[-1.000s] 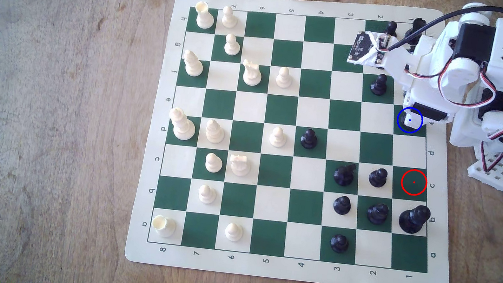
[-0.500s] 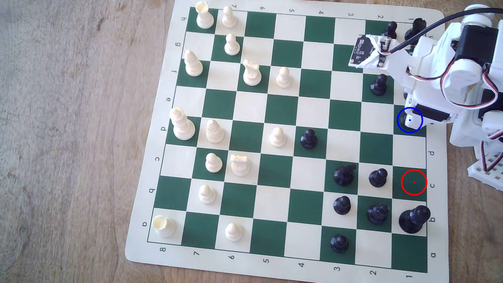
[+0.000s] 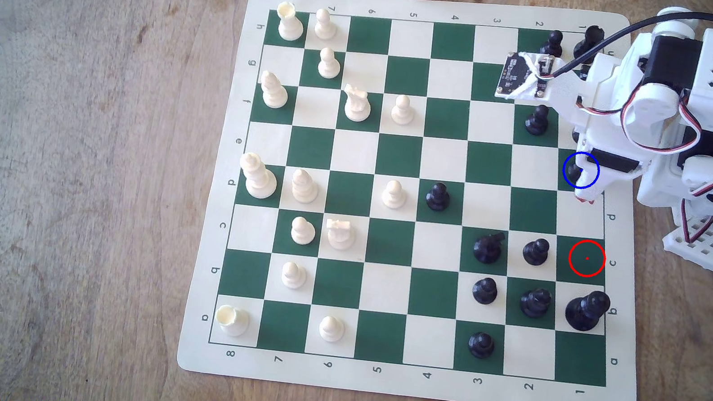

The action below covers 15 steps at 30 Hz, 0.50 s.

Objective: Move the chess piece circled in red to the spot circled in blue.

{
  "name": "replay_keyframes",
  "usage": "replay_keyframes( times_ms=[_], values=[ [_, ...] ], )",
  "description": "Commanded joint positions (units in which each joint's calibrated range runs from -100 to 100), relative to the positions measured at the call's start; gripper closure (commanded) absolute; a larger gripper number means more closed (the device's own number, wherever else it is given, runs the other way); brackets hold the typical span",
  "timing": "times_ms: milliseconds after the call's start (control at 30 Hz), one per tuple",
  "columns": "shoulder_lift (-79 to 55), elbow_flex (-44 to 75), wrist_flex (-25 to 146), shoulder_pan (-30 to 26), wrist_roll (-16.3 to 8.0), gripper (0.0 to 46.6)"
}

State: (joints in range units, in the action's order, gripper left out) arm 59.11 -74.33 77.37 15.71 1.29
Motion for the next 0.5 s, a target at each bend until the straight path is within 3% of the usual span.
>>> replay_keyframes(
  times_ms=[0, 467],
  values=[
    [2.4, 0.5, 0.8, 1.9, 1.0, 25.4],
    [10.3, 1.4, 9.0, 2.6, 1.7, 23.3]
  ],
)
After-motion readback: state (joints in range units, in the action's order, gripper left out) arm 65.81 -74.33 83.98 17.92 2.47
